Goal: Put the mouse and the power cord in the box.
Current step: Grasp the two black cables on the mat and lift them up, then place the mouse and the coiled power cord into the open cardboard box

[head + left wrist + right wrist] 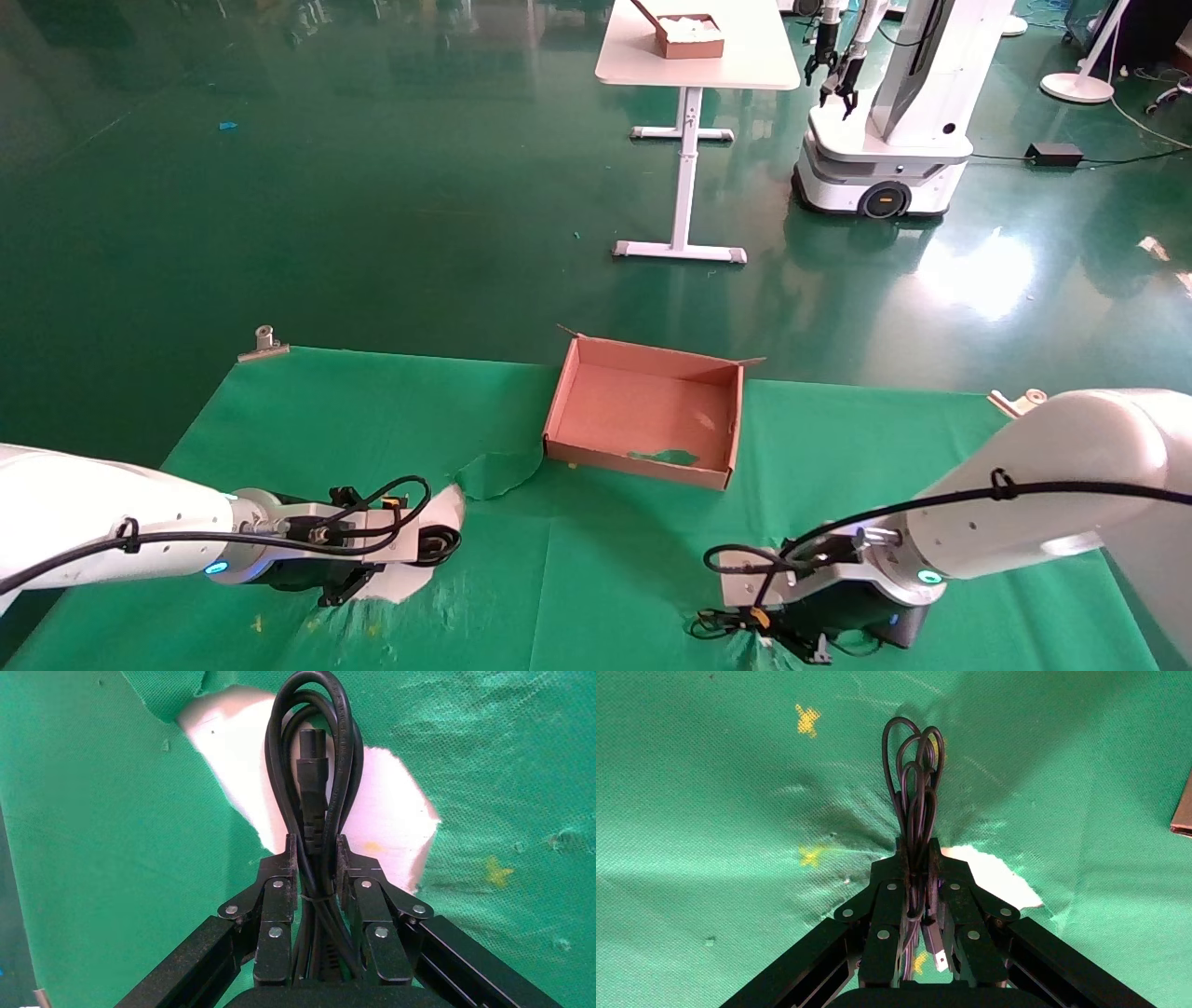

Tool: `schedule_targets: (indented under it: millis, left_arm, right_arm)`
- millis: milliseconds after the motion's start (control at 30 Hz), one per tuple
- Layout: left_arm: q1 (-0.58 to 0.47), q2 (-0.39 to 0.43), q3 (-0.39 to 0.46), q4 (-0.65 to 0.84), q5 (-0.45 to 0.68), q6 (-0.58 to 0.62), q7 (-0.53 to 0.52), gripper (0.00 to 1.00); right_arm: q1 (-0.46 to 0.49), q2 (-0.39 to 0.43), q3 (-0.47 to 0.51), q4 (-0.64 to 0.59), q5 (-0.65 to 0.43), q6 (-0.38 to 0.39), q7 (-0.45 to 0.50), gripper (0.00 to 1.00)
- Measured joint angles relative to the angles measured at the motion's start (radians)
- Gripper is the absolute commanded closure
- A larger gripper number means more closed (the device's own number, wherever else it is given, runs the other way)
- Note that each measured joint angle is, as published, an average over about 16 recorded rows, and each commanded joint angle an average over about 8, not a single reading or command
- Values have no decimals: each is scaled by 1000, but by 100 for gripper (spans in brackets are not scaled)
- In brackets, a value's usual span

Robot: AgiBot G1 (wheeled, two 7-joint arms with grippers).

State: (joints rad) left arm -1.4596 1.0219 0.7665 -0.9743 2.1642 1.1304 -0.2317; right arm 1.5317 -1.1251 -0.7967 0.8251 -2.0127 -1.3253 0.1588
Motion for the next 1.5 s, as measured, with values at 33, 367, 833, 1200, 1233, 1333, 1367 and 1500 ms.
schedule_targets:
  millis: [33,367,833,1200,1233,1333,1367,1500]
  left_arm:
    - [-8,-2,-6,-6,-10,3,0,100]
    - [-106,85,-66,-36,-133,-32,47,100]
    - [-118,348,148,128,-172,-452,281,100]
    - [-143,356,428,191,-261,-651,246,0]
    - [-148,356,446,193,-271,-658,239,0]
    - [-162,355,495,198,-298,-679,220,0]
    - [-167,355,510,200,-306,-685,215,0]
    - [-182,355,561,204,-335,-708,197,0]
  right_arm:
    - [9,6,5,3,3,0,-1,100]
    - [138,95,62,44,18,0,-14,100]
    - [292,233,98,171,-49,-41,54,100]
    - [340,272,113,270,-69,-73,116,100]
    - [342,270,114,272,-68,-72,117,100]
    - [347,257,116,272,-64,-65,115,100]
    - [349,252,116,270,-62,-62,113,100]
    - [357,225,116,254,-54,-49,99,100]
